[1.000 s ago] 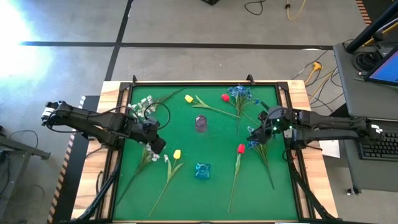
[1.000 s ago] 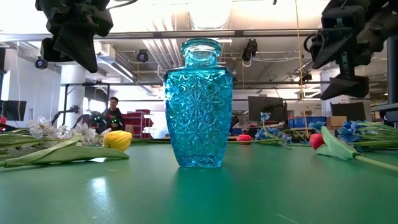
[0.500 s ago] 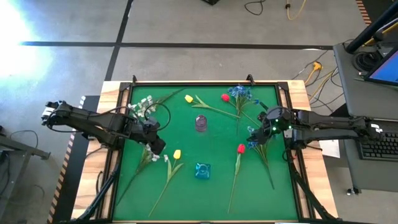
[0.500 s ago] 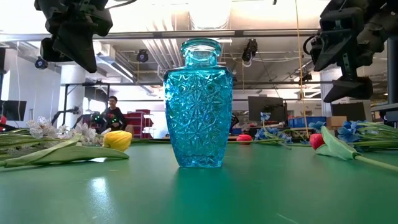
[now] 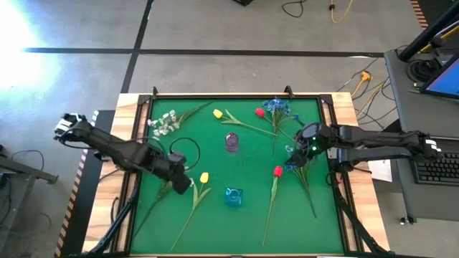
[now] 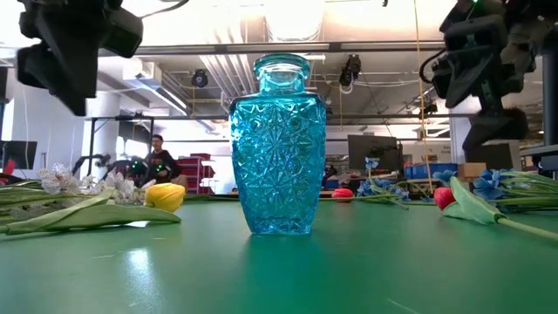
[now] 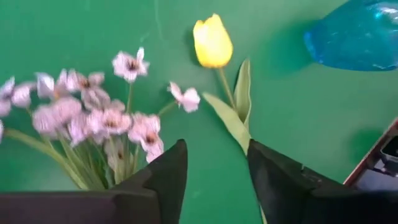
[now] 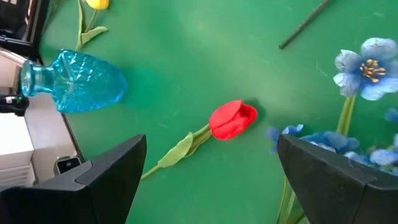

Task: Sort flowers into vase by color
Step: Put the bottom white flowers into the violet vase

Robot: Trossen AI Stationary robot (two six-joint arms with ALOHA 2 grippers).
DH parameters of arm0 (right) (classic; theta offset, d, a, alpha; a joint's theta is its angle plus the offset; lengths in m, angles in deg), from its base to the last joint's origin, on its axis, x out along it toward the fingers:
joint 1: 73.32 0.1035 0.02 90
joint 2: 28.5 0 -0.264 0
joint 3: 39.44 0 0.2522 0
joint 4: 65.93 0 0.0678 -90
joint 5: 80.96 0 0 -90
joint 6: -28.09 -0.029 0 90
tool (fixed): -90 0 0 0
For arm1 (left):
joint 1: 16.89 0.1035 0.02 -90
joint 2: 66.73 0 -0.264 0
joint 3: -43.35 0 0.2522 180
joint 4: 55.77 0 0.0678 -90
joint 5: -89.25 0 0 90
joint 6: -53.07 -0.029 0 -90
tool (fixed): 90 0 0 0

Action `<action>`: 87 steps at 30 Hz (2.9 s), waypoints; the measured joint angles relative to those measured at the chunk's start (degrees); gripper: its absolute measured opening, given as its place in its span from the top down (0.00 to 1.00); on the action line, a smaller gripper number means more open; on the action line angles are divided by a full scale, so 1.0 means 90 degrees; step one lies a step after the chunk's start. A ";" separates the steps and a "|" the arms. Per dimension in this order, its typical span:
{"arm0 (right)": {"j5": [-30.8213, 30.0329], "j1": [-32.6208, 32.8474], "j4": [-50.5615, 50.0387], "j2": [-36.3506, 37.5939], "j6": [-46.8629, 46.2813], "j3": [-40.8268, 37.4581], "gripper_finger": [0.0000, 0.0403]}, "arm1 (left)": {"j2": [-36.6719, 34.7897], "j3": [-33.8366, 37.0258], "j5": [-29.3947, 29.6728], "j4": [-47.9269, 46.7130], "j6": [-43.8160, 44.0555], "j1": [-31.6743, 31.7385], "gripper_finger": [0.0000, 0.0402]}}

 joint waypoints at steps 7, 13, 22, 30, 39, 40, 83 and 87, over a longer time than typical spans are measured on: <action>-0.0211 0.0000 -0.1043 0.0043 0.0320 0.0679 0.12 | 0.0436 -0.0215 -0.0001 -0.0466 0.0857 -0.0677 0.59; -0.0330 0.0000 -0.1174 0.0036 0.0373 0.0776 0.12 | 0.0718 -0.0229 -0.0002 -0.1023 0.1546 -0.1013 0.58; -0.0340 0.0001 -0.1174 0.0025 0.0332 0.0754 0.12 | 0.1034 -0.0226 -0.0130 -0.1331 0.1679 -0.1089 0.45; -0.0359 0.0001 -0.1174 -0.0008 0.0296 0.0747 0.12 | 0.1419 -0.0087 -0.0171 -0.1440 0.1804 -0.1513 0.37; -0.0503 -0.0001 -0.1174 -0.0008 0.0318 0.0747 0.12 | 0.1640 0.0141 -0.0149 -0.1266 0.1913 -0.1575 0.37; -0.0500 -0.0001 -0.1174 -0.0008 0.0332 0.0744 0.12 | 0.1648 0.0214 -0.0149 -0.1158 0.1934 -0.1577 0.37; -0.0906 -0.0001 -0.1116 -0.0008 0.1099 0.0744 0.12 | 0.1805 0.0114 0.0679 -0.0841 0.1999 -0.1587 1.00; -0.1207 -0.0001 -0.1108 -0.0002 0.1316 0.0744 0.12 | 0.1576 -0.0258 0.1483 -0.0827 0.1811 -0.1587 1.00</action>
